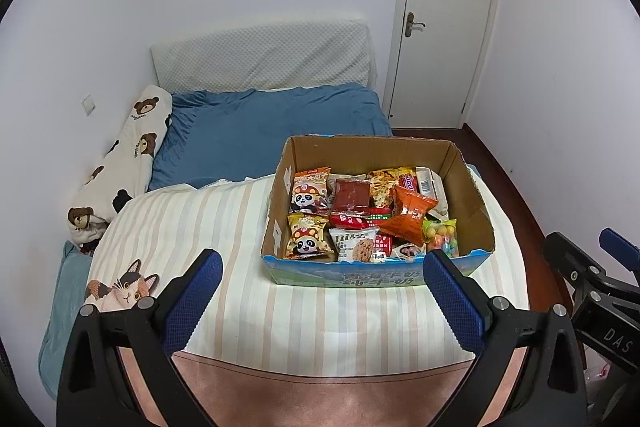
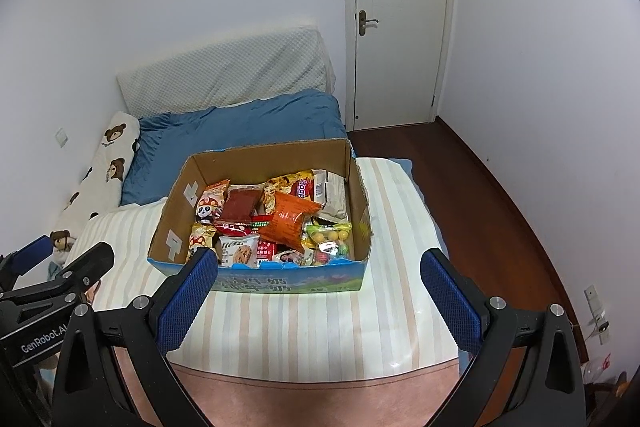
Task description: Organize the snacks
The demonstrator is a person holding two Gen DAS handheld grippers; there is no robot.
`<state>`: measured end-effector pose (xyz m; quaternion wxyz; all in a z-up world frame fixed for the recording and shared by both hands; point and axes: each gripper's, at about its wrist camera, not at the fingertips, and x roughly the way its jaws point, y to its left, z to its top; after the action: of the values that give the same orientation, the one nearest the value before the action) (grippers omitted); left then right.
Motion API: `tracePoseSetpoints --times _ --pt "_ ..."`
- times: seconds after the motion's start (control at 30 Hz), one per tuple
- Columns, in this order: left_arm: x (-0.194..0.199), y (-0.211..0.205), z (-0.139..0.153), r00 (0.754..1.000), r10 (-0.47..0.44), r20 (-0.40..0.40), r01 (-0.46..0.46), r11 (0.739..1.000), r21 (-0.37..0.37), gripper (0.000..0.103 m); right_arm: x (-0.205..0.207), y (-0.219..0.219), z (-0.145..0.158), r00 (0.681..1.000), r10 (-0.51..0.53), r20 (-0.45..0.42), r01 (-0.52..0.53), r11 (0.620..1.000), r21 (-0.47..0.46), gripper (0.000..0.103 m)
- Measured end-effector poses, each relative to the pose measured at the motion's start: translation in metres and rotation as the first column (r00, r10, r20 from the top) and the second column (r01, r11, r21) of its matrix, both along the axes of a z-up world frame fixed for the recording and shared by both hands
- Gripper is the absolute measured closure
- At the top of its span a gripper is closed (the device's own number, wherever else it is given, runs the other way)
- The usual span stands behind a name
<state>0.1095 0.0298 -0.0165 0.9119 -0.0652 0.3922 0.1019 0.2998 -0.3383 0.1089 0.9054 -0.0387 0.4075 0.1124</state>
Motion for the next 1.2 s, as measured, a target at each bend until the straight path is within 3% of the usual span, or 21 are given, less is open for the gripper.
tracePoseSetpoints --times 1.2 --pt "-0.0049 0.0006 0.0077 1.0 -0.002 0.017 0.002 1.0 0.014 0.0 -0.0078 -0.0073 0.0079 1.0 -0.007 0.015 0.007 1.0 0.007 0.0"
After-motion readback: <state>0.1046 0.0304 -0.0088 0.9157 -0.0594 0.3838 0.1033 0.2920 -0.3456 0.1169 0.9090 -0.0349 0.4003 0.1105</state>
